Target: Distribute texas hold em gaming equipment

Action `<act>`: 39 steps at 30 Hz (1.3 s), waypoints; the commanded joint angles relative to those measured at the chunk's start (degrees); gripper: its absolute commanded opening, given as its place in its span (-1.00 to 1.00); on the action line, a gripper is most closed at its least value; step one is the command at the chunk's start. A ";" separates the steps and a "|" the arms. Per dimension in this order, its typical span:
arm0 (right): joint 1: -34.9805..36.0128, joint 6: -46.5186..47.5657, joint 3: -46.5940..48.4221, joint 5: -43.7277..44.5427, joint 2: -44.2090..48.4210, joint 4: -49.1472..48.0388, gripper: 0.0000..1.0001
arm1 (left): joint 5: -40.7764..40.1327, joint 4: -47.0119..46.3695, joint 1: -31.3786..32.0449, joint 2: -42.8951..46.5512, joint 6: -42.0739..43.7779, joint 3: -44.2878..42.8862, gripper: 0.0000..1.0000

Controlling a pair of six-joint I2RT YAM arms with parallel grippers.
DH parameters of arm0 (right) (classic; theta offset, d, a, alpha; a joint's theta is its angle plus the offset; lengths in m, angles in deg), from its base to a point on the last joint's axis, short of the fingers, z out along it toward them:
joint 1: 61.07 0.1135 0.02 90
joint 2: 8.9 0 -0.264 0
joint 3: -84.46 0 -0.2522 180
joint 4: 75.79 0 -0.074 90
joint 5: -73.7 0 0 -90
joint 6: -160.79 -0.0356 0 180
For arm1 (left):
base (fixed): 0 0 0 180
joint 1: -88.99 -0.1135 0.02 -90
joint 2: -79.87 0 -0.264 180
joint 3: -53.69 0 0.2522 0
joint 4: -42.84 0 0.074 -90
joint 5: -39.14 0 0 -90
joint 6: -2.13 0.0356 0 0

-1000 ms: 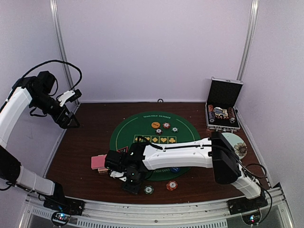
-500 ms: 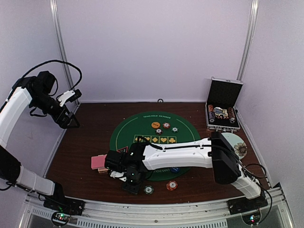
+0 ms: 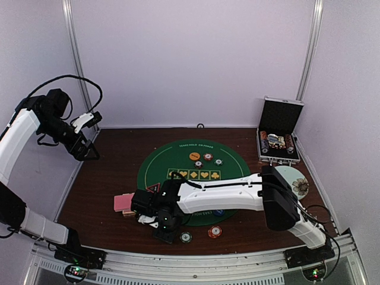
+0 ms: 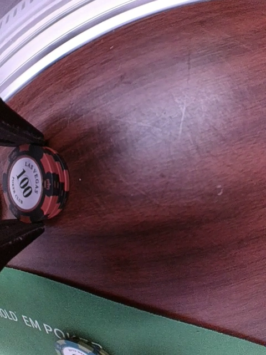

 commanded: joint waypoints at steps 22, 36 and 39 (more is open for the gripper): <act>-2.57 -4.01 -9.53 7.73 15.01 1.63 -0.26 | -0.23 0.24 -0.42 0.32 0.95 -0.95 0.95; -13.07 -8.98 -30.61 7.89 22.19 -7.36 -0.34 | 0.24 0.27 -0.42 0.05 2.20 0.06 0.95; -13.61 -9.32 -31.20 7.40 20.96 -8.33 -0.34 | -0.30 0.68 -0.34 -0.25 3.09 0.88 0.95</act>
